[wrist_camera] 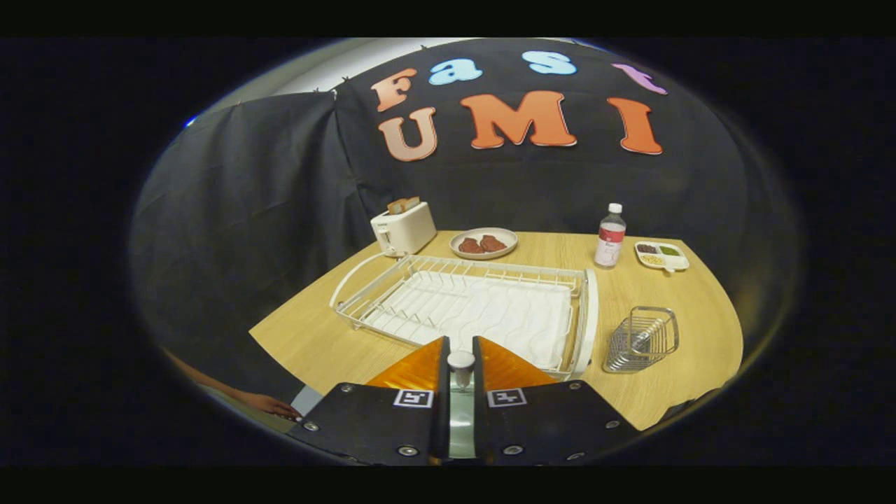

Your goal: Take the plate from the dish rack, then take the spoon from the basket and place it into the plate.

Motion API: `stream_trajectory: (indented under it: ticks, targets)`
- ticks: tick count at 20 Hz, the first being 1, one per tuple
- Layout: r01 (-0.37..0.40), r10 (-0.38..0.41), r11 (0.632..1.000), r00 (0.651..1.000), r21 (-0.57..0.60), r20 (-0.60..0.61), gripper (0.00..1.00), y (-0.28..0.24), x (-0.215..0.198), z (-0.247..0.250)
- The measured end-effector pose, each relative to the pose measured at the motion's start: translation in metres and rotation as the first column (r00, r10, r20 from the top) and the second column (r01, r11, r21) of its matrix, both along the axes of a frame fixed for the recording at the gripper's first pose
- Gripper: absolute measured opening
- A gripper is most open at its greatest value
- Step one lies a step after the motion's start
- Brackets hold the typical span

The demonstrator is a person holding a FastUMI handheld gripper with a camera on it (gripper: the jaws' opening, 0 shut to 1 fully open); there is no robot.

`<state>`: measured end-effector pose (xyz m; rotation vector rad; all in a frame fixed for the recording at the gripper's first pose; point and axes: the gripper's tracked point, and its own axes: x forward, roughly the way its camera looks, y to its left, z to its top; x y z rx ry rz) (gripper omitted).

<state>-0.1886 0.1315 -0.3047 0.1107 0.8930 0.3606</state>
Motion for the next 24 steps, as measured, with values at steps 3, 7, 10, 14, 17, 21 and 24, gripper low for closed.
stream_trajectory:
  ticks: [3,7,10,14,17,21,24]
  targets:
    - [-0.007,0.007,1.0,1.0,-0.011,-0.02,0.14,-0.005,-0.01,-0.007]
    - [-0.005,0.005,1.0,1.0,-0.009,-0.026,0.14,-0.015,-0.026,-0.01]
    - [0.001,-0.001,1.0,0.999,0.0,-0.033,0.14,-0.027,-0.039,-0.01]
    - [0.03,-0.03,1.0,0.997,-0.009,-0.071,0.15,-0.04,-0.052,-0.019]
    - [0.055,-0.054,0.998,0.993,0.006,-0.102,0.16,-0.041,-0.059,-0.03]
    - [0.095,-0.087,0.995,0.98,0.035,-0.177,0.16,-0.038,-0.073,-0.048]
    - [0.098,-0.091,0.995,0.968,0.017,-0.233,0.19,-0.038,-0.08,-0.061]
